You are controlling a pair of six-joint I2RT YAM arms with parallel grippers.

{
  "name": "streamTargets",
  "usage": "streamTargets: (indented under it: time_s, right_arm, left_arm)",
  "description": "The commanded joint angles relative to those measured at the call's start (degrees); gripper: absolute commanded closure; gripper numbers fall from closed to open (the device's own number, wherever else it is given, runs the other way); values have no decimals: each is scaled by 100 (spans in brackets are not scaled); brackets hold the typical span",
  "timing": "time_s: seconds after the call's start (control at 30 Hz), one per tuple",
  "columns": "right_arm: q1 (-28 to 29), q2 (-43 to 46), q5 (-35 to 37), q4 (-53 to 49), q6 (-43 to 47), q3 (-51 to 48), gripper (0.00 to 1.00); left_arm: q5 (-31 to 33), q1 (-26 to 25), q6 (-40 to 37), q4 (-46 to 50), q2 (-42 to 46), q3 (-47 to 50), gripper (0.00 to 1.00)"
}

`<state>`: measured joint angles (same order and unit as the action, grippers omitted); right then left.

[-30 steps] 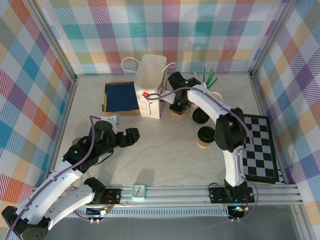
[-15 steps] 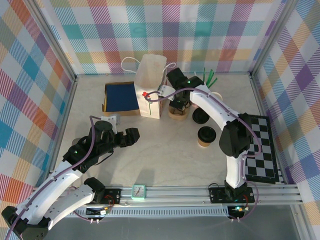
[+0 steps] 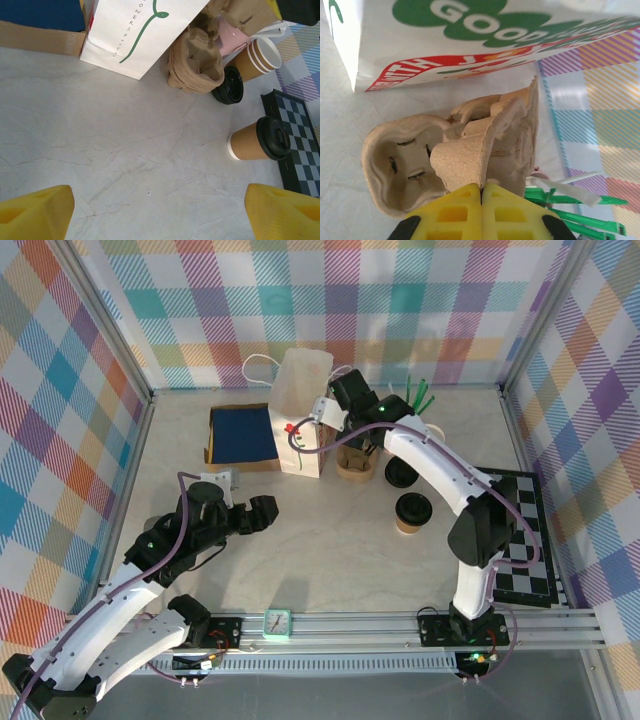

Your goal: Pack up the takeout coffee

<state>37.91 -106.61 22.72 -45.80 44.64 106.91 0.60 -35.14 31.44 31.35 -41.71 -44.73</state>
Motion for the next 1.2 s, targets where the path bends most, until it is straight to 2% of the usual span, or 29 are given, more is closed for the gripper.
streamTargets:
  time_s: [0.0,0.17,0.43,0.57,0.87,1.17]
  right_arm:
    - [114,233,220,123,167,-78,100]
    - [321,483,388,150,159,-337,100]
    - [965,1245,848,282,61,-1178,100]
    - [1026,1454,859,299,-77,-1599,100]
    - [1025,1711,1173,1821,-23,-3214,100]
    - [1026,1953,1419,2831,566,-3418,100]
  left_arm:
    - [67,-2,-32,-53,91,64,12]
    - [107,-2,-33,-6,112,13,12]
    - [223,-2,1,3,112,-42,12]
    - [193,-2,36,-85,62,-5,12]
    - [161,-2,81,-173,76,79,12]
    - [159,-2,64,-212,11,-49,12]
